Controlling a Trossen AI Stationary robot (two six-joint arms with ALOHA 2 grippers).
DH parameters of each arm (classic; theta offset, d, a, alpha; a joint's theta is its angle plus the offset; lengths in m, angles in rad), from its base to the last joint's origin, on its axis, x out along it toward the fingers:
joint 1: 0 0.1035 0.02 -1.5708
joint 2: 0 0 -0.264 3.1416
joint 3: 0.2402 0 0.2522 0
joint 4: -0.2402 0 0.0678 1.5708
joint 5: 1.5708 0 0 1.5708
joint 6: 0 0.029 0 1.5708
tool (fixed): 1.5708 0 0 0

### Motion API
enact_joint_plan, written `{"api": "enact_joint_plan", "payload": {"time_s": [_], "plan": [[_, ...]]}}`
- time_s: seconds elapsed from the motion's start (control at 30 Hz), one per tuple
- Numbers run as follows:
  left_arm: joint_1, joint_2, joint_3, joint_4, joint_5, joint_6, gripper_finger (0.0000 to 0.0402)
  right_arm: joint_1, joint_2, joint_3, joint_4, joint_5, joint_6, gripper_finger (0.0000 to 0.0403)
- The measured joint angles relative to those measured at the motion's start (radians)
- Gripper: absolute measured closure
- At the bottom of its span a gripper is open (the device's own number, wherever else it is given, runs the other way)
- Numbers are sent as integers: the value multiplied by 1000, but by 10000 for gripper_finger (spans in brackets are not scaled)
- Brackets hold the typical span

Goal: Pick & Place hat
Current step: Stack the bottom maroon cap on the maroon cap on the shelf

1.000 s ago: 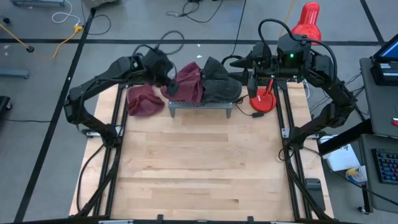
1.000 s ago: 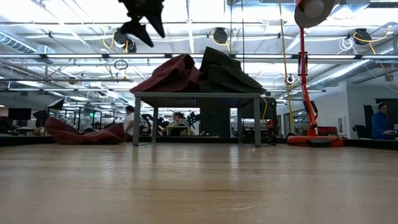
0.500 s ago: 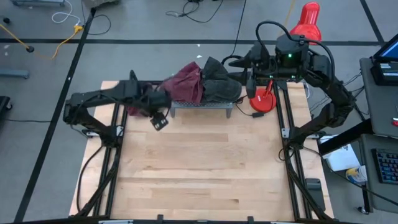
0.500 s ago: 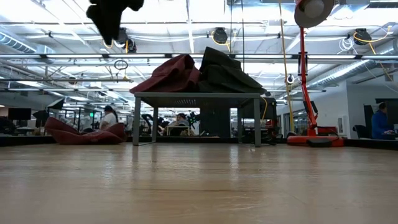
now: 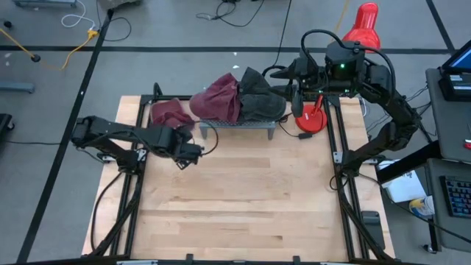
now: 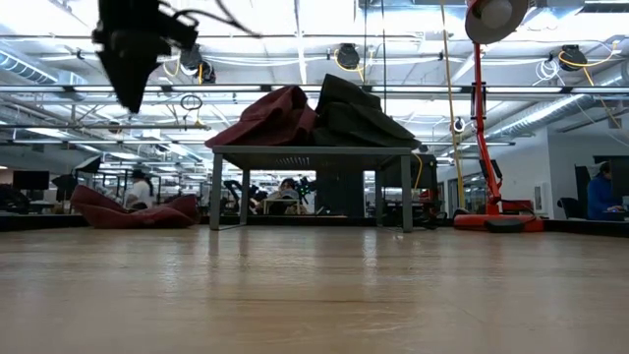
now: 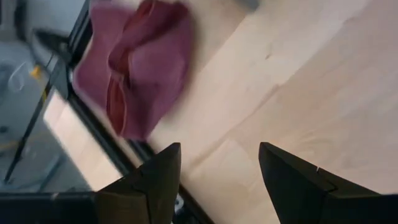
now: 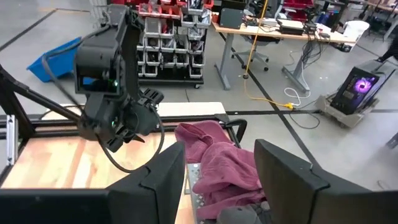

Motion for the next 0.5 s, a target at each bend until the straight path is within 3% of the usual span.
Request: {"api": "enact_joint_plan", "payload": {"time_s": [0.2, 0.5], "plan": [[-4, 1, -153, 16, -20, -45, 175, 0, 0, 0, 0, 0, -38, 216], [-3, 1, -400, 253, -80, 135, 161, -1, 0, 0, 15, 0, -52, 216]]}}
